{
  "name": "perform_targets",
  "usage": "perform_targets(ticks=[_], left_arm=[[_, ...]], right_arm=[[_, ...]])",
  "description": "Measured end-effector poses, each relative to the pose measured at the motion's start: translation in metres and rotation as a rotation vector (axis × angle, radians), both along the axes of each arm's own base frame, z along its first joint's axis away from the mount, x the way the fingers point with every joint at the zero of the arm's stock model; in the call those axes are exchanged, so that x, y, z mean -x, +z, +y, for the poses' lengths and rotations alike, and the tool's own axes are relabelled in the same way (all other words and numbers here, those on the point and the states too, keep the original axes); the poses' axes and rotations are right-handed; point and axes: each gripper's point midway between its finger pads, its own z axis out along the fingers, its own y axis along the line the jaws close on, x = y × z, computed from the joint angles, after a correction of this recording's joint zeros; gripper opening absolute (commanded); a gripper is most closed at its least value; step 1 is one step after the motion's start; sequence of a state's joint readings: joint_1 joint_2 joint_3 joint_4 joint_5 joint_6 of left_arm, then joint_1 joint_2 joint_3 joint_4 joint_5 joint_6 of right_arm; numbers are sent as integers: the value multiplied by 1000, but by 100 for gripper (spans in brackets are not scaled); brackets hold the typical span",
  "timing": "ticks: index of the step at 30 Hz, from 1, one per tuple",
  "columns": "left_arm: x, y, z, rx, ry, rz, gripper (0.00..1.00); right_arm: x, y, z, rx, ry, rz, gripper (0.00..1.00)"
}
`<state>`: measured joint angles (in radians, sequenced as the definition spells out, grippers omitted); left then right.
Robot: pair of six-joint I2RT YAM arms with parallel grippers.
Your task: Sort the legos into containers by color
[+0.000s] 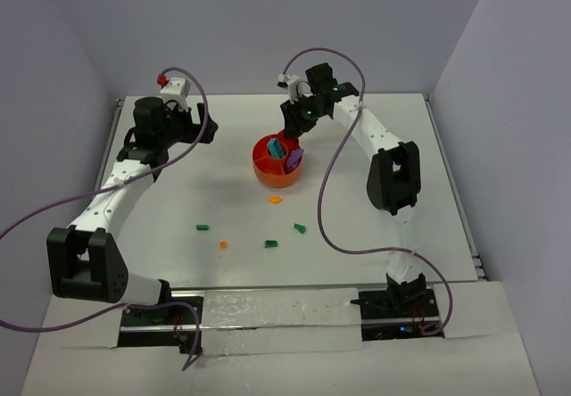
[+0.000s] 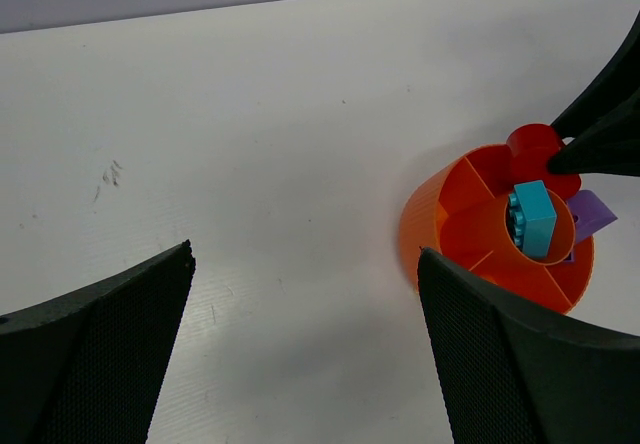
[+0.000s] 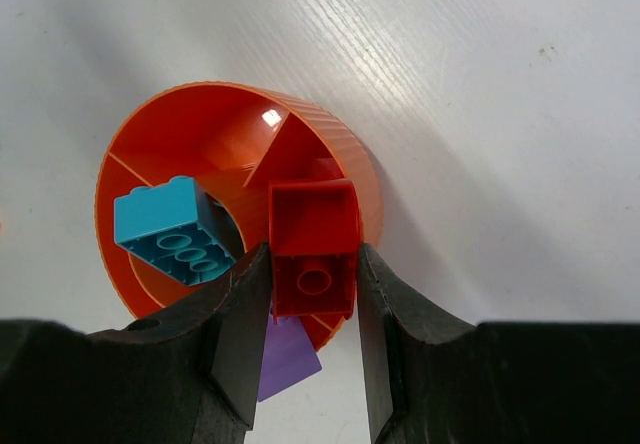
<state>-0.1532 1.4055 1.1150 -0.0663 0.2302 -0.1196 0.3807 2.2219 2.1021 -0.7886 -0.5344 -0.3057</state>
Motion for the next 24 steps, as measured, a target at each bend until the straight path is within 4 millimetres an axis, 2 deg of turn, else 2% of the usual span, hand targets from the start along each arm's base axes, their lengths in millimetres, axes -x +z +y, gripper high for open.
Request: perform_targets(ticks=[2,4,8,12,17,18,19,24], left_arm=[[1,-1,0,-1,0,3,99],[2,-2,0,-3,-3,5,99],[7,-2,-2,-10,-35,1,99],[23,-6,-1,-33,-76,-2,99],[42,-15,8,-99,-152,25,99],[46,-19,11,-122,-169,33,99],[50,-23,13,-141,-188,47,99],[86,-56,21,-283,-343,142,97]], right_arm=[[1,0,1,5,9,-4,41],[1,-1,1,8,11,-6,51],[1,1,0,10,15,-10,58],[3,6,0,8,17,-17,66],[5,18,0,-2,13,-31,81],[6,21,0,-6,9,-32,88],[6,24,0,-10,6,-34,91],[8,46,-3,-50,-27,-40,100]])
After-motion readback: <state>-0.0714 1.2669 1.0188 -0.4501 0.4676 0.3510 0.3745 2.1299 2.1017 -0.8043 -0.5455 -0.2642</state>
